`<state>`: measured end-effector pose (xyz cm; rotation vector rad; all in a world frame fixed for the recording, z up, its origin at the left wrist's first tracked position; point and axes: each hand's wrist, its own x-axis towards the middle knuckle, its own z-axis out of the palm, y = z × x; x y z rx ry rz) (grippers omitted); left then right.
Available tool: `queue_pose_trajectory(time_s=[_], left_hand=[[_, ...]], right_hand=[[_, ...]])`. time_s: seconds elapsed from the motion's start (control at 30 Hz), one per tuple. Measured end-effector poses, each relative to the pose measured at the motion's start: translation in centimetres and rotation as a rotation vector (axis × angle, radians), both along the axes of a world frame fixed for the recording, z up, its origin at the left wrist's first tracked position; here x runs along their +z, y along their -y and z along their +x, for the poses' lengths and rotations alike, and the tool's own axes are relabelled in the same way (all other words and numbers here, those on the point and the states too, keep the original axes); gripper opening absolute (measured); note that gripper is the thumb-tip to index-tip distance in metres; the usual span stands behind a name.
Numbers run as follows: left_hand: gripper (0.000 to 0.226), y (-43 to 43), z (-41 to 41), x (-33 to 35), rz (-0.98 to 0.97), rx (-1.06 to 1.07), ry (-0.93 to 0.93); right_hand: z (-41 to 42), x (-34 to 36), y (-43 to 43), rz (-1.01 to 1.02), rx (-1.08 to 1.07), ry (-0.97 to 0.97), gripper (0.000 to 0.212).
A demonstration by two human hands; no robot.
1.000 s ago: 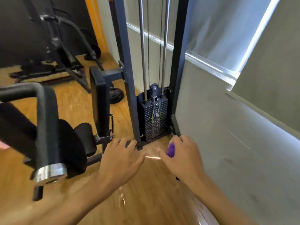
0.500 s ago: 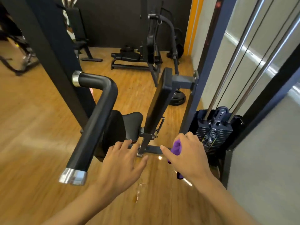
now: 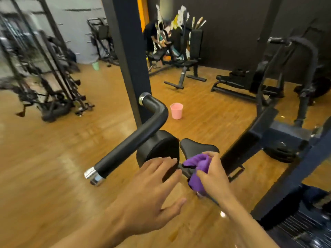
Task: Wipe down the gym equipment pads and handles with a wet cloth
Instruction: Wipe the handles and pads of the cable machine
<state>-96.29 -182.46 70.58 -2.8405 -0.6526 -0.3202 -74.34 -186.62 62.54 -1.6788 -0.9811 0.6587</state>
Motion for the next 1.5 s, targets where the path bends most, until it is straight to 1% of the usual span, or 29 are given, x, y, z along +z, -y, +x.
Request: queue_pose_trajectory(time_s=[0.07,0.13,0.2,0.27,0.3,0.37,0.43,0.5,0.57,0.63,0.73,0.77,0.83,0.93,1.0,1.07,1.17,1.2,1.27,1.33,1.37,1.43,1.5], left_hand=[[0.053,0.0,0.5,2.5,0.129,-0.071,-0.048],[0.055,-1.0,0.9,4.7,0.193,-0.071,-0.058],[0.059,-2.8,1.4,6.5,0.230,-0.021,-0.080],[0.065,-4.7,1.7,8.0,0.253,0.002,-0.169],[0.068,-5.5,1.8,8.6,0.239,-0.005,-0.209],[0.072,-6.9,2.0,9.7,0.184,-0.040,-0.249],[0.074,-7.9,2.0,10.6,0.111,-0.089,-0.271],[0.073,-8.9,1.8,11.3,0.002,-0.145,-0.296],[0.070,-10.0,1.7,11.8,-0.068,-0.242,-0.296],[0.067,-10.6,1.5,11.8,-0.110,-0.301,-0.278],[0.065,-10.9,1.5,11.2,-0.135,-0.319,-0.234],[0.064,-10.9,1.5,11.0,-0.142,-0.324,-0.225],[0.062,-11.0,1.4,10.7,-0.170,-0.333,-0.207],[0.062,-11.2,1.3,10.6,-0.205,-0.353,-0.181],[0.064,-11.3,1.2,10.6,-0.226,-0.371,-0.174],[0.066,-11.3,1.0,10.6,-0.276,-0.393,-0.178],[0.065,-11.1,1.2,10.8,-0.333,-0.404,-0.157],[0.065,-11.0,1.4,10.7,-0.331,-0.399,-0.154],[0.064,-10.9,1.8,10.6,-0.308,-0.382,-0.145],[0.063,-10.8,2.0,10.3,-0.293,-0.366,-0.129],[0.064,-10.7,2.0,10.2,-0.298,-0.355,-0.122],[0.063,-10.7,1.7,10.2,-0.327,-0.346,-0.117],[0.063,-10.6,1.5,10.3,-0.353,-0.354,-0.115]], right_hand=[[-0.5,-0.6,-1.4,0.047,0.013,-0.062,0.052],[-1.5,-0.8,-2.9,0.109,-0.004,-0.104,0.054],[-2.8,-0.7,-4.5,0.191,-0.092,-0.103,0.055],[-4.1,-0.4,-6.0,0.251,-0.208,-0.124,0.061],[-4.6,-0.2,-6.6,0.277,-0.252,-0.153,0.062],[-5.6,-0.2,-7.8,0.344,-0.316,-0.187,0.054],[-6.8,-0.6,-8.9,0.400,-0.382,-0.150,0.039],[-8.0,-1.6,-9.7,0.425,-0.455,-0.078,0.031],[-8.8,-3.1,-10.9,0.411,-0.536,-0.060,0.034],[-9.4,-4.3,-11.9,0.382,-0.584,-0.163,0.043],[-11.3,-4.3,-12.8,0.448,-0.574,-0.343,0.061],[-12.2,-4.1,-13.1,0.469,-0.568,-0.368,0.067],[-13.9,-3.8,-13.5,0.492,-0.579,-0.347,0.072],[-14.6,-5.8,-14.0,0.504,-0.602,-0.289,0.069],[-14.4,-6.9,-14.1,0.479,-0.597,-0.356,0.063],[-13.6,-6.4,-14.5,0.476,-0.625,-0.414,0.049],[-10.9,-3.1,-15.7,0.499,-0.711,-0.339,0.047],[-10.1,-2.0,-15.8,0.537,-0.718,-0.320,0.047],[-10.0,-1.8,-15.6,0.646,-0.652,-0.216,0.052],[-12.4,-3.8,-14.7,0.669,-0.545,-0.109,0.058],[-13.7,-5.1,-14.2,0.663,-0.509,-0.079,0.055],[-14.6,-6.4,-13.6,0.638,-0.485,-0.074,0.051],[-13.0,-5.3,-14.5,0.632,-0.503,-0.117,0.051]])
